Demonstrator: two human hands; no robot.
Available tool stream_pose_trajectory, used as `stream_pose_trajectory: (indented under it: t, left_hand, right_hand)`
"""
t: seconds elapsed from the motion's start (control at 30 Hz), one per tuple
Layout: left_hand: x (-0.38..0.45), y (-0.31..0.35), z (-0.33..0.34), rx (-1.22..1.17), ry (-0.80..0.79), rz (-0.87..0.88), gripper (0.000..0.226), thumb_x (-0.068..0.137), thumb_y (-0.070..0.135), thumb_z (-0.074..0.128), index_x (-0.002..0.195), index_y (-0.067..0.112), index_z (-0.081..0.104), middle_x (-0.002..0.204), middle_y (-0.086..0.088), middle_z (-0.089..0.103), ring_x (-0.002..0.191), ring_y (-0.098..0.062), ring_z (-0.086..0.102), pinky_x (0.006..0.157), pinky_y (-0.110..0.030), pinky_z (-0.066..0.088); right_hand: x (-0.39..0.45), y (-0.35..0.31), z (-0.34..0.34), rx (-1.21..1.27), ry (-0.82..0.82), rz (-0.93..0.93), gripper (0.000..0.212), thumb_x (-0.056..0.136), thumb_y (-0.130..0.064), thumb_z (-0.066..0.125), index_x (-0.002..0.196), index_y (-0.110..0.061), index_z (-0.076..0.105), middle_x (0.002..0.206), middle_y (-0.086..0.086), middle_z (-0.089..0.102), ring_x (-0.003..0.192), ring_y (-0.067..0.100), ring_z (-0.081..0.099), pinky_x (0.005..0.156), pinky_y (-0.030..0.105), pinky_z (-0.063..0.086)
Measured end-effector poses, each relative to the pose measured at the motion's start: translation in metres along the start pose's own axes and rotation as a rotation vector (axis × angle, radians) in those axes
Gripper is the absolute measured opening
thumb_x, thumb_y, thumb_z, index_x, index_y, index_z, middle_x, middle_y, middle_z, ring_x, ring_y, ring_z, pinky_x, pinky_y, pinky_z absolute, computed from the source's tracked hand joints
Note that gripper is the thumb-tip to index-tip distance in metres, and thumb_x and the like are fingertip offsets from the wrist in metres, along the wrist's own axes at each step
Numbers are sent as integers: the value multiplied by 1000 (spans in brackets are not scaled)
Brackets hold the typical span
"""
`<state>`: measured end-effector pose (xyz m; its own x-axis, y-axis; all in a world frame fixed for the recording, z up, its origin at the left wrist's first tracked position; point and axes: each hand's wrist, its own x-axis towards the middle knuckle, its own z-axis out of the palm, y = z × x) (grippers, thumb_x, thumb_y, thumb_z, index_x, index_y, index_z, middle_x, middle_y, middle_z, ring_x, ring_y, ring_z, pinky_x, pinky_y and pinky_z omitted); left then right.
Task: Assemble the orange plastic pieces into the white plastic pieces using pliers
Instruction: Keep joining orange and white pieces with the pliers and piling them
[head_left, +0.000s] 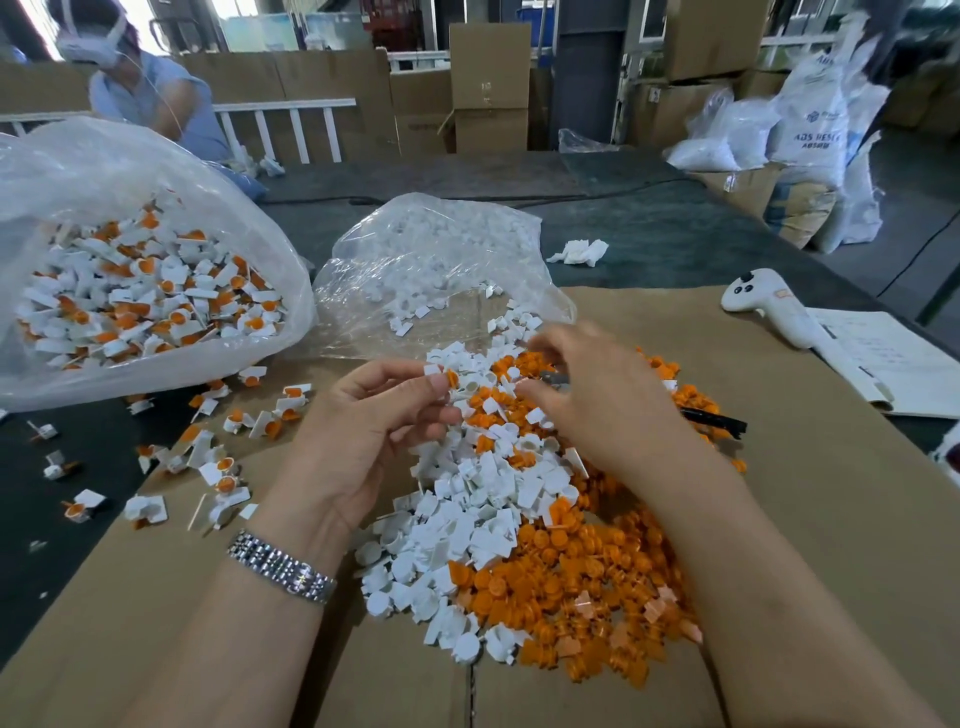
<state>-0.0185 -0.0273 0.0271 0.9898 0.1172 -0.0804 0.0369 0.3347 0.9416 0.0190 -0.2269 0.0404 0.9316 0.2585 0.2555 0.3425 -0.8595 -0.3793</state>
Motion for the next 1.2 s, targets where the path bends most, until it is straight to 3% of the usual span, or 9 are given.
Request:
stream_pose_trajectory:
  t: [0.13,0.23,0.3,0.4,0.47,0.63,0.77,0.9,1.2]
  left_hand:
    - [1,0,-1,-30,16,-1,12,64,9,84,71,17,79,80,-12,75,68,-23,75,54,-21,58]
    - [2,0,-2,-54,22,-8,13,65,9,85,73,18,80,81,-13,75,69,-23,76,54,-21,58]
    - [2,0,-2,-68,27,-6,13,66,9,85,73,19,80,82,-12,76,70,-23,76,54,-21,58]
    - [1,0,-1,-85,43,0,12,64,11,85,72,20,81,85,-11,77,72,-22,76,55,-21,59]
    - [0,0,1,-84,51,3,12,63,13,85,73,19,81,86,-11,77,73,-20,76,57,-20,59]
    - [-1,-1,3,-73,31,38,22,73,15,81,94,10,74,89,-7,77,77,-16,75,58,-19,56]
    - [-1,-2,4,-89,12,63,19,77,14,78,95,9,73,88,-6,76,78,-15,75,58,-19,55]
    - [-1,-3,4,-85,0,89,17,80,13,76,95,8,72,87,-5,76,75,-15,74,57,-19,54]
    - [0,-6,5,-3,8,129,24,73,17,80,93,6,71,84,-7,76,72,-16,74,56,-19,55]
  right_hand:
    - [-3,21,-8,-310,-243,278,53,88,-59,64,119,-18,53,120,7,50,115,29,49,100,50,44]
    - [-4,22,-9,-360,-262,293,37,89,-49,67,87,-18,46,104,5,48,94,25,44,99,53,45]
    - [-3,21,-9,-327,-236,285,40,88,-47,67,76,-20,40,94,2,48,86,22,43,94,49,47]
    - [-3,24,-11,-194,-162,260,31,90,-45,67,85,-17,55,83,1,54,71,15,50,61,31,43]
    - [-3,25,-16,-111,-113,225,22,94,-38,64,93,-16,60,84,1,58,69,13,52,53,28,36]
    - [-8,8,-34,141,-181,5,26,99,-37,57,79,-20,61,68,-3,59,54,3,52,47,21,37]
    - [-13,-12,-32,97,-321,-123,33,101,-40,52,80,-15,53,72,-2,52,59,7,46,50,23,32]
    - [-13,-22,-28,64,-375,-143,33,102,-48,46,85,-20,50,82,1,54,70,15,48,60,32,38]
    - [-13,-25,-18,59,-378,-108,32,103,-52,40,93,-22,48,86,-1,53,76,14,51,63,32,38]
